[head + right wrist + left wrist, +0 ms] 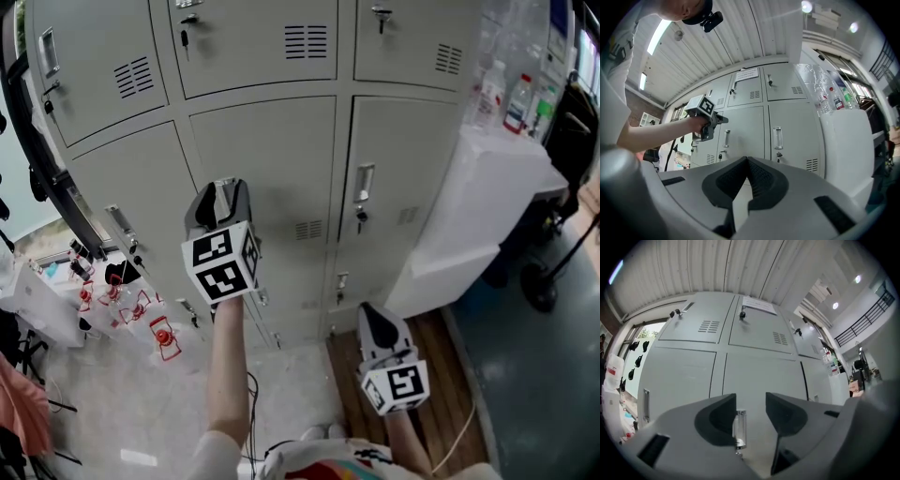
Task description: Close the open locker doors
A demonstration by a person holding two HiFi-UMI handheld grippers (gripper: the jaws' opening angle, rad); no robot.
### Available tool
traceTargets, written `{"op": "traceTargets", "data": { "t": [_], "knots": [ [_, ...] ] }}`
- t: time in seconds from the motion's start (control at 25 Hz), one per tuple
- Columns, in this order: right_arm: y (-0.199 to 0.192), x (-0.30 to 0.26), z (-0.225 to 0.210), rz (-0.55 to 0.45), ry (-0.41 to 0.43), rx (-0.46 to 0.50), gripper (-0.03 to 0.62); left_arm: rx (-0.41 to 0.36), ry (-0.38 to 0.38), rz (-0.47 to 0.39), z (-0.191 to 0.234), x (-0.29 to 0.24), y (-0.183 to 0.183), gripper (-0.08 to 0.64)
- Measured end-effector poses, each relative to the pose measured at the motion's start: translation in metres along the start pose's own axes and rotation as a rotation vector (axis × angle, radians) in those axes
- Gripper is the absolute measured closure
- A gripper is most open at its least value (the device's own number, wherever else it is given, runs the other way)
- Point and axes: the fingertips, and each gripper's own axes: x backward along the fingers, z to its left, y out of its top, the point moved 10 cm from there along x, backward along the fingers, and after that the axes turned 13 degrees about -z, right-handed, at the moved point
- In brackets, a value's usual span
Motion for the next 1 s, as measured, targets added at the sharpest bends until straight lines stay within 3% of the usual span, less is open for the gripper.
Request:
{"op": "traceTargets", "data": {
  "t": [0.24, 0.4, 0.6, 0.72, 0.88, 1.0],
  "knots": [
    [0.004, 0.008, 0.006, -0.003, 0.013, -0.013, 0.586, 0.101, -0.038, -0.134, -0.016, 0.053, 0.020, 0.537],
    [-0.001, 0.013, 0.010, -0.013, 0.051, -0.008, 0.586, 0.099, -0.097, -0.174, -0.034, 0.096, 0.015, 0.554],
    [0.003, 0.018, 0.018, 0.005, 0.089, 0.018, 0.586, 0.068, -0.085, -0.177, -0.057, 0.157, -0.006, 0.554],
    [0.000, 0.025, 0.017, 0.015, 0.085, 0.009, 0.586, 0.047, -0.063, -0.125, -0.065, 0.188, -0.033, 0.554],
    [-0.001, 0.035, 0.016, 0.033, 0.088, 0.015, 0.586, 0.086, -0.019, 0.004, -0.066, 0.223, -0.067, 0.555],
    [-0.002, 0.040, 0.017, 0.045, 0.089, 0.021, 0.588, 0.096, -0.001, 0.047, -0.060, 0.236, -0.078, 0.555]
  ]
}}
